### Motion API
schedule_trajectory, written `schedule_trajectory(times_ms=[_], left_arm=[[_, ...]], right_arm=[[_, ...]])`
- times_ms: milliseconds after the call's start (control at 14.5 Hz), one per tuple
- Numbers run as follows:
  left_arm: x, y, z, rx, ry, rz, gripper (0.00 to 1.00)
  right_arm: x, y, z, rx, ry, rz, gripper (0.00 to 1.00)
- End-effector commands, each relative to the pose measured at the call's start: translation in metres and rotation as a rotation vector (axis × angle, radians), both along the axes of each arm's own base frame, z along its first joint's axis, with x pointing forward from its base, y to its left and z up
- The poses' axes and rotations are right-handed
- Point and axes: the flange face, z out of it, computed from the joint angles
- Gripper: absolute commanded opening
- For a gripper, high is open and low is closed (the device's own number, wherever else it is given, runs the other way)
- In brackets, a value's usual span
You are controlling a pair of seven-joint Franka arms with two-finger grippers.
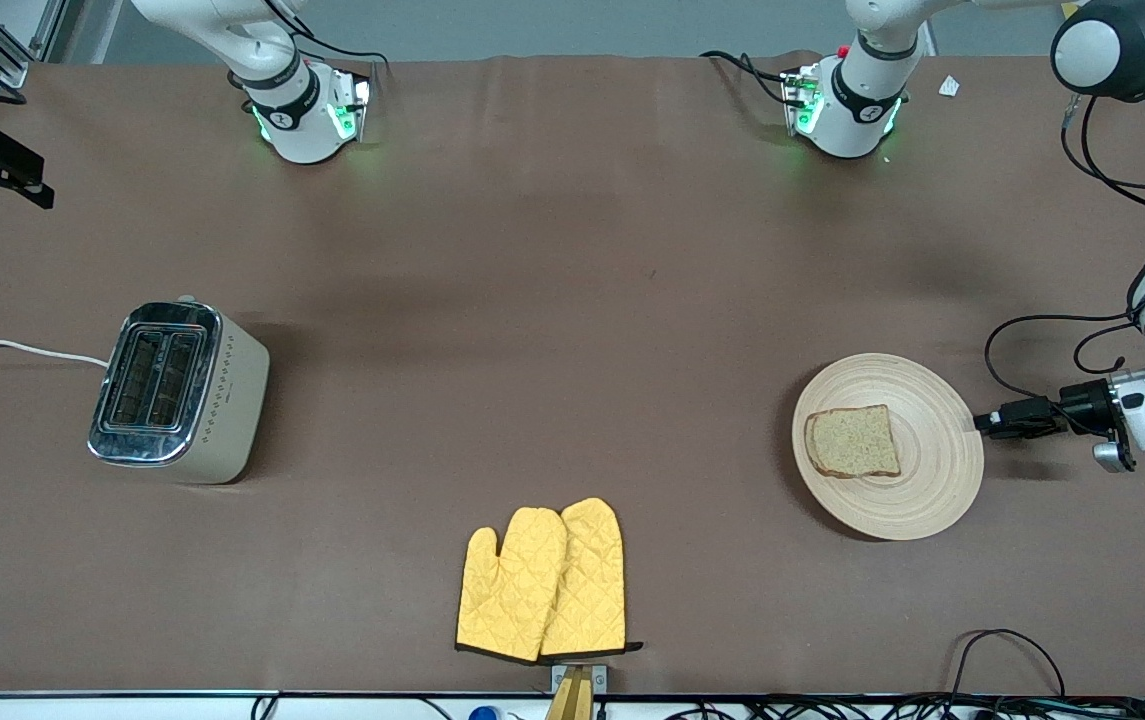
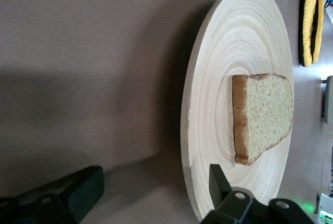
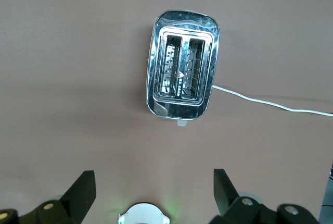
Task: Move plate and put bread in toaster
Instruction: 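Reach the left gripper to the rim of the wooden plate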
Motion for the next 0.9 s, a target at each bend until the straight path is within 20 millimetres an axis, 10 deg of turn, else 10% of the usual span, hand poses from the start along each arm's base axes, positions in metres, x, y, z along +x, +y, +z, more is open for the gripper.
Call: schedule_trajectory(times_ms=[0, 482, 826], left_arm=[[-0.001, -0.004, -0.007, -0.054, 0.005, -0.027, 0.84], [0.000, -0.014, -0.007, -0.092, 0.041, -0.018, 0.74], [0.004, -0.015, 0.000, -0.095, 0.034, -0.021, 0.32]], right_arm=[[-0.003, 0.003, 0.004, 0.015, -0.009, -0.004, 1.00], [-0.003, 0.003, 0.004, 0.015, -0.009, -0.004, 1.00], [-0.003, 0.003, 0.004, 0.015, -0.009, -0.004, 1.00]])
